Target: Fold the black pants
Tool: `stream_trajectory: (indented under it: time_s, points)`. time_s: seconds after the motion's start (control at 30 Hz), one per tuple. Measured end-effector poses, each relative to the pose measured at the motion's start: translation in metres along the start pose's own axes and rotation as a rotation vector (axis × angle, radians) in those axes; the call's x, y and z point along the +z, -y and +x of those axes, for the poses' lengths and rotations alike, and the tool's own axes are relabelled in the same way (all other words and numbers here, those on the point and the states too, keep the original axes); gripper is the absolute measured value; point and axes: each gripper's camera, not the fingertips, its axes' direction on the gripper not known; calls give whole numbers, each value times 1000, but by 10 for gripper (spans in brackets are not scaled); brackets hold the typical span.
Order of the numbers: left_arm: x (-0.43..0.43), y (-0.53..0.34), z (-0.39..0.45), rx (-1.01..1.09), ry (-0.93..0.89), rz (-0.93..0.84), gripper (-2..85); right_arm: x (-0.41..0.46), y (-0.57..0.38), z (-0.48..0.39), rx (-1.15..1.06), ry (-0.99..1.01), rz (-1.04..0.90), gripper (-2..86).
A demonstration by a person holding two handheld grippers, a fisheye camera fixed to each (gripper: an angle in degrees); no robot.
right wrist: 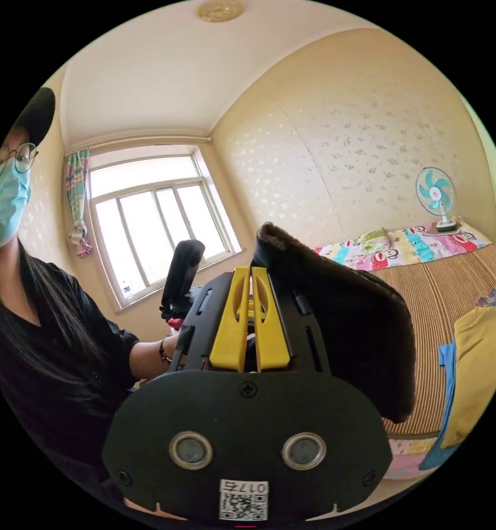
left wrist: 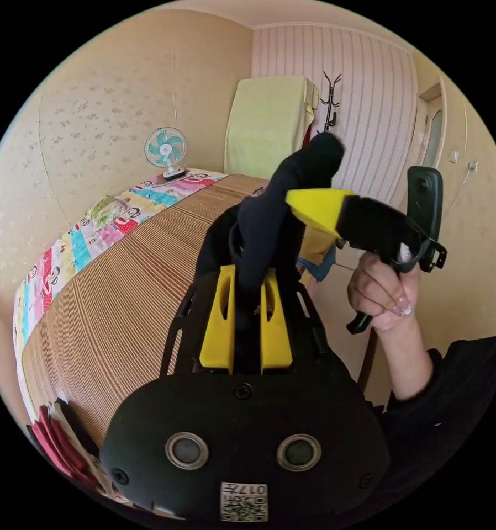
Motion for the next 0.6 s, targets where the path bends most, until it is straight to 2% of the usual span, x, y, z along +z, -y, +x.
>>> stream_trajectory:
  time_s: [0.03,0.1,0.2,0.3,0.37,0.47,0.6]
  points:
    - [-3,-2,-3,-27,-4,11,55,0,-6,-7,-19,-41,-16,9]
    - [-28,-16,-26,-169,-188,119,39,-15,-21,-12,-7,-67,7,13]
    - [-70,-38,-50,-283,-367,258,32,-69,-73,-26,-6,-42,172,37]
    - [-119,-52,-47,-264,-336,334,30,-99,-157,-42,-18,-293,236,101]
    - [-149,-59,-45,-243,-354,366,30,-87,-224,-38,33,-503,137,149]
    - [-203,-70,-33,-157,-372,432,31,-53,-270,-25,112,-418,55,181]
    - [-284,-90,-12,-68,-409,548,33,-6,-260,-14,170,-188,167,225]
